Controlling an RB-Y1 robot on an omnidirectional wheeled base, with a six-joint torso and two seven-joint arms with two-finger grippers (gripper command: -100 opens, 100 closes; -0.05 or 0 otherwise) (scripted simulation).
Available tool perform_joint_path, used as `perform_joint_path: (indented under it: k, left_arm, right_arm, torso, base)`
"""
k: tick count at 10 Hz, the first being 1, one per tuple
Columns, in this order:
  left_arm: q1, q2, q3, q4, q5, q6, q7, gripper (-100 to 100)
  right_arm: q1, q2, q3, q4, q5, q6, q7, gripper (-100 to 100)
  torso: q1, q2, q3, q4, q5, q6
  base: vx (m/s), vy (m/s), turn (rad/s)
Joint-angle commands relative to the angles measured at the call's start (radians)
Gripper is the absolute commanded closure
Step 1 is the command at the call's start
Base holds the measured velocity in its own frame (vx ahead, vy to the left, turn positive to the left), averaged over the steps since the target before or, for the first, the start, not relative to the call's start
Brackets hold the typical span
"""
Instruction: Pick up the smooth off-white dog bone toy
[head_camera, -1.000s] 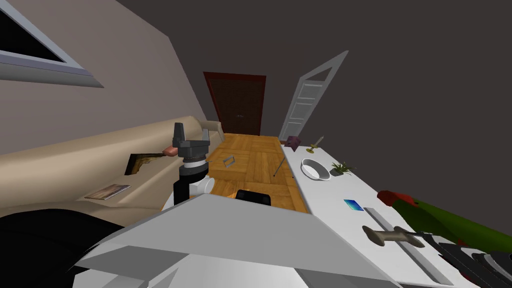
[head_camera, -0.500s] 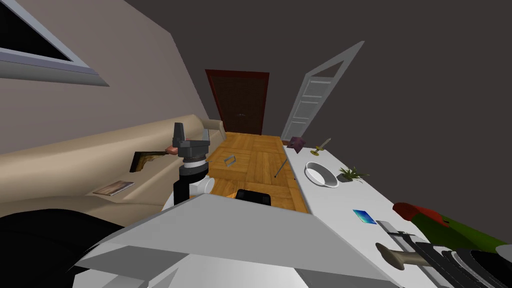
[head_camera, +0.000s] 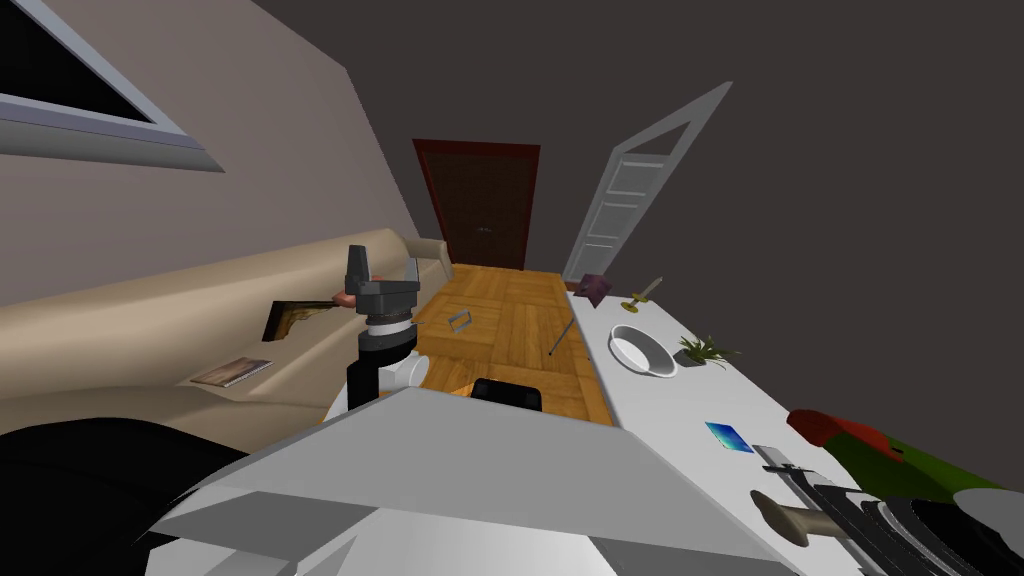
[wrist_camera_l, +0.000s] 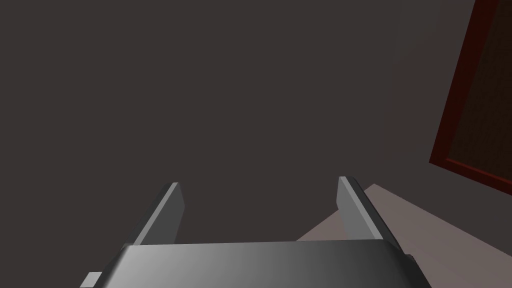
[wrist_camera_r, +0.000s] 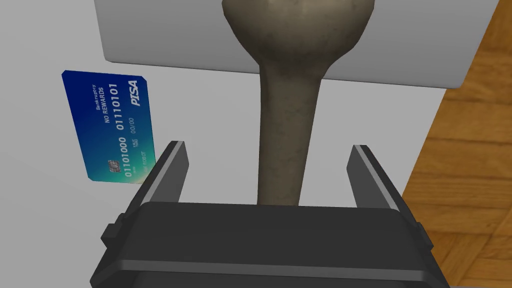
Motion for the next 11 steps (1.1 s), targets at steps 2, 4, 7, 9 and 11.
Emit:
perform_joint_path:
  k: [2, 4, 7, 9, 11]
  left_arm:
    - [0.0, 0.0, 0.0, 0.0, 0.0, 0.0, 0.0, 0]
    - [0.0, 0.0, 0.0, 0.0, 0.0, 0.0, 0.0, 0]
    - [0.0, 0.0, 0.0, 0.0, 0.0, 0.0, 0.0, 0]
    - [0.0, 0.0, 0.0, 0.0, 0.0, 0.0, 0.0, 0]
    - [0.0, 0.0, 0.0, 0.0, 0.0, 0.0, 0.0, 0]
  right_arm:
    - [0.0, 0.003, 0.0, 0.003, 0.001, 0.0, -0.001, 100]
    - [0.001, 0.002, 0.0, 0.003, 0.001, -0.001, -0.001, 100]
    - [0.0, 0.002, 0.0, 0.003, 0.001, 0.0, -0.001, 0]
    - [-0.017, -0.043, 0.006, -0.02, -0.007, -0.023, 0.006, 100]
    - [-0.012, -0.033, 0.004, -0.011, -0.008, -0.02, 0.009, 0]
  torso:
    - [0.002, 0.0, 0.0, 0.0, 0.001, 0.0]
    - [0.003, 0.0, 0.0, 0.0, 0.0, -0.001]
    - [0.003, 0.0, 0.0, 0.0, 0.001, -0.001]
    - [0.005, 0.0, 0.0, 0.0, 0.002, 0.0]
    - [0.005, 0.0, 0.0, 0.0, 0.001, 0.0]
  base:
    - [0.001, -0.008, 0.004]
    - [-0.001, -0.001, -0.008]
    - [0.0, 0.0, 0.0]
    - [-0.006, 0.038, -0.043]
    - [-0.001, 0.011, -0.005]
